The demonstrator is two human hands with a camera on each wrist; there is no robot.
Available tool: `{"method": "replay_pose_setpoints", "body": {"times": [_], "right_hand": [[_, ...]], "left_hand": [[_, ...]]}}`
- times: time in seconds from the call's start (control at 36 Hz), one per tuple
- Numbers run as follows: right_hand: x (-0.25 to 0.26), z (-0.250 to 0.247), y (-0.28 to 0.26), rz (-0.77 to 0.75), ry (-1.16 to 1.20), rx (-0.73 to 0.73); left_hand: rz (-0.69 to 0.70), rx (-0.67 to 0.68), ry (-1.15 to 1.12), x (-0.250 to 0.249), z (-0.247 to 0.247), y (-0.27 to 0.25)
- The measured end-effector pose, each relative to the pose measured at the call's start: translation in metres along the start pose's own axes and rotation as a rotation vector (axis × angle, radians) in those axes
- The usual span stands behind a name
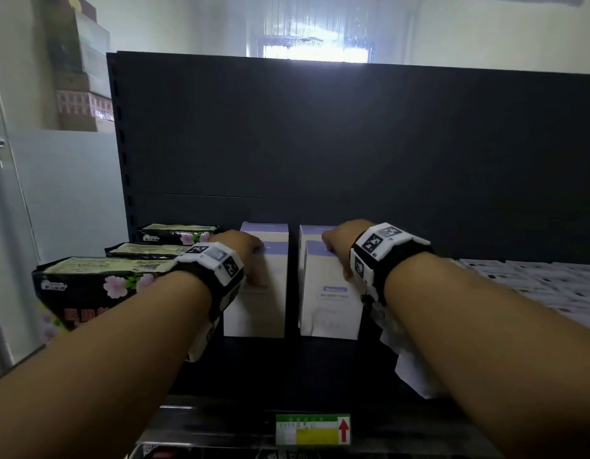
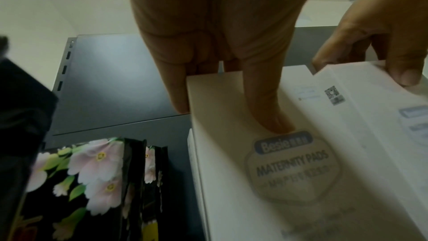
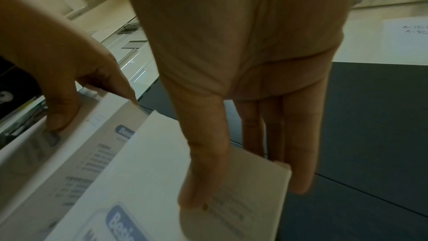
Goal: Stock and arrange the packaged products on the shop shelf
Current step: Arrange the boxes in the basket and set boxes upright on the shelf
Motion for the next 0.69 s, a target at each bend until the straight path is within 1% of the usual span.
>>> {"method": "replay_pose_setpoints", "body": {"times": [0.06,0.11,0.17,0.31,0.42,0.5,0.56,0.64,0.69], "right_hand": [[0.002,-0.001,-0.002,-0.005,-0.002,0.003],[0.004,-0.001,-0.004,0.002,0.007,0.021],[0.003,0.001,-0.005,0.008,0.012,0.026],[-0.003,0.012,-0.01,-0.044,0.025,-0.106],[-0.002,0.017,-0.016,-0.045,0.071,-0.134],[0.0,0.019,-0.024,-0.03,0.095,-0.119],[0.002,0.022,-0.03,-0.017,0.106,-0.156],[0.007,0.031,-0.037,0.01,0.136,-0.197],[0.01,0.04,-0.04,0.054,0.176,-0.162]], "left_hand": [[-0.006,0.016,-0.008,0.002,0.002,0.004],[0.003,-0.025,-0.005,0.003,0.004,0.005],[0.009,-0.035,-0.007,0.004,0.007,0.004],[0.017,-0.078,-0.019,0.005,0.01,0.003],[0.008,-0.086,-0.021,0.003,0.01,0.001],[-0.003,-0.084,-0.052,0.0,0.011,-0.003],[-0.005,-0.113,-0.051,-0.002,0.013,-0.008],[-0.072,-0.152,-0.024,-0.008,0.015,-0.019],[-0.115,-0.164,-0.055,-0.013,0.018,-0.031]]}}
Point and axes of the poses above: each hand's wrist, its own y-axis towards the middle knuckle, its own z-axis out of the palm, x = y × z, the point moved 1 cm from there along y, towards the middle knuckle, and after that the axes turned 5 degrees about y, right-handed, at the moved point
